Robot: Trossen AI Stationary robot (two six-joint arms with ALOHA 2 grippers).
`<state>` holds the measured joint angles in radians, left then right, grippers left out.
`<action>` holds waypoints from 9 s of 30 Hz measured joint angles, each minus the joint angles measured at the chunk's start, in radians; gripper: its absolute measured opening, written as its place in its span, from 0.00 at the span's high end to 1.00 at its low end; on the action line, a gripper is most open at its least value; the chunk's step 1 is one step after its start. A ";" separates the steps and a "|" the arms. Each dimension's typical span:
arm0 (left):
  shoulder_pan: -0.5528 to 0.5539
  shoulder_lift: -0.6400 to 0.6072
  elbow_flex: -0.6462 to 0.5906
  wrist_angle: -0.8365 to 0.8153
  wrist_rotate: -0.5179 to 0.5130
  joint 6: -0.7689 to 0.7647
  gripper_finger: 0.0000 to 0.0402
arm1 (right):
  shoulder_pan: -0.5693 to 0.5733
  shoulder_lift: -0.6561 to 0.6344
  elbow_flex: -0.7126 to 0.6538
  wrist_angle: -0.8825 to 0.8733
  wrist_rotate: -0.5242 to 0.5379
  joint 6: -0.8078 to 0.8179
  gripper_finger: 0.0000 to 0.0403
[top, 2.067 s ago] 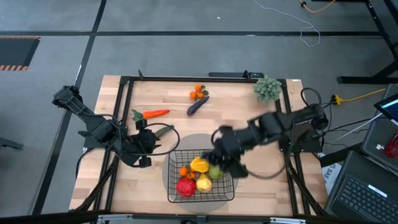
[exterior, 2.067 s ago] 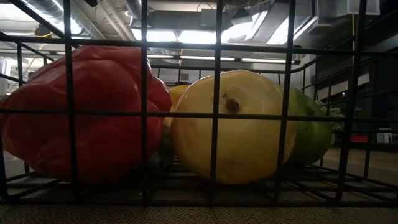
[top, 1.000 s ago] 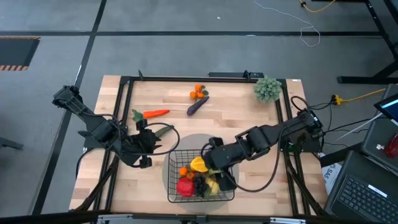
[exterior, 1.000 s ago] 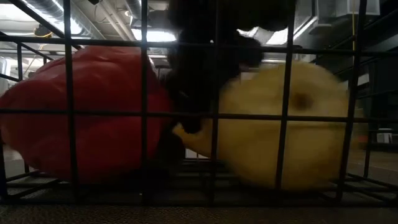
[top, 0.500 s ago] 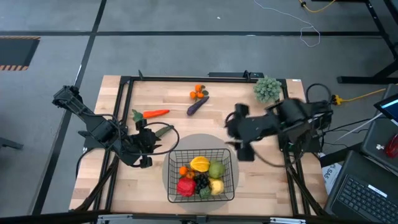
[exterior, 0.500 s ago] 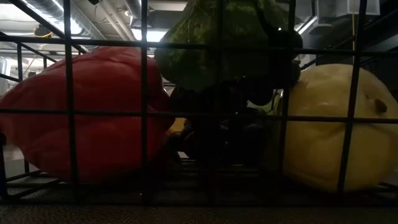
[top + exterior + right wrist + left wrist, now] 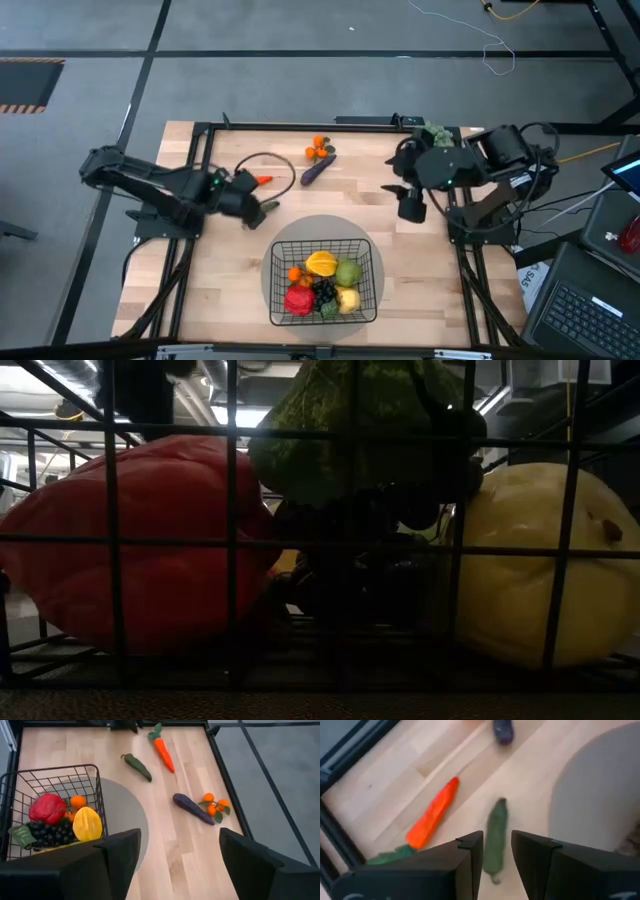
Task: Build produce basket
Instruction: Put the carrot into the black wire basket, then put the green chili pepper into the black wire basket
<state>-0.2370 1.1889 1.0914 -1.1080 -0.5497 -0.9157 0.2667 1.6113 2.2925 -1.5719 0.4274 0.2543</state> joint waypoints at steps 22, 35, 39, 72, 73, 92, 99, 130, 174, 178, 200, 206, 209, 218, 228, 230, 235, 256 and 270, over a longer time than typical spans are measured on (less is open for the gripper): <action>0.684 0.330 -0.032 0.061 0.389 0.813 0.57 | -0.018 -0.004 -0.172 -0.001 -0.042 0.031 0.37; 0.749 0.563 -0.031 0.098 0.491 0.954 0.57 | -0.018 -0.004 -0.172 0.001 -0.097 0.031 0.37; 0.749 0.573 -0.031 0.092 0.489 0.956 0.57 | -0.018 -0.004 -0.172 0.001 -0.097 0.029 0.37; 1.006 0.648 0.006 0.140 0.248 1.130 0.57 | -0.028 -0.004 -0.172 0.001 -0.116 0.033 0.37; 1.008 0.668 0.006 0.140 0.269 1.130 0.57 | -0.028 -0.004 -0.172 0.001 -0.116 0.033 0.37; 0.894 0.562 0.002 -0.088 0.178 0.834 0.85 | -0.028 -0.005 -0.172 0.001 -0.116 0.033 0.37; 0.791 0.340 0.003 -0.238 0.199 0.676 0.85 | -0.028 -0.005 -0.172 0.001 -0.116 0.032 0.37; 0.019 0.054 0.005 0.887 0.688 0.536 0.85 | -0.028 -0.005 -0.172 0.001 -0.115 0.016 0.37; 0.199 0.028 0.007 0.631 0.680 0.370 0.59 | -0.028 -0.004 -0.172 0.001 -0.114 0.027 0.37; 0.287 0.017 0.005 0.315 0.569 0.367 0.59 | -0.028 -0.004 -0.172 0.001 -0.114 0.028 0.37; 0.397 0.203 -0.135 0.150 0.482 0.597 0.58 | -0.028 -0.004 -0.172 0.001 -0.135 0.029 0.37; 0.402 0.203 -0.273 0.276 0.572 0.551 0.58 | -0.028 -0.004 -0.172 0.001 -0.134 0.029 0.37; 0.402 0.203 -0.320 0.341 0.570 0.527 0.58 | -0.028 -0.004 -0.172 0.001 -0.134 0.029 0.37; 0.400 0.223 -0.339 0.384 0.576 0.522 0.58 | -0.028 -0.004 -0.172 0.001 -0.134 0.029 0.37; 0.397 0.364 -0.333 0.444 0.628 0.496 0.57 | -0.028 -0.004 -0.172 0.001 -0.134 0.031 0.37; 0.398 0.389 -0.333 0.447 0.616 0.496 0.57 | -0.028 -0.004 -0.172 0.001 -0.134 0.031 0.37; 0.398 0.407 -0.329 0.446 0.578 0.493 0.58 | -0.028 -0.004 -0.172 0.001 -0.134 0.030 0.37; 0.395 0.386 -0.106 0.158 0.479 0.462 0.80 | -0.028 -0.004 -0.172 0.001 -0.133 0.026 0.37; 0.364 0.381 0.336 -0.123 0.192 0.486 0.80 | -0.028 -0.004 -0.172 0.001 -0.133 0.027 0.37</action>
<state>0.1273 1.5702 1.4277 -1.2312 -0.3573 -0.4295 0.2383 1.6073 2.1204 -1.5711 0.2940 0.2817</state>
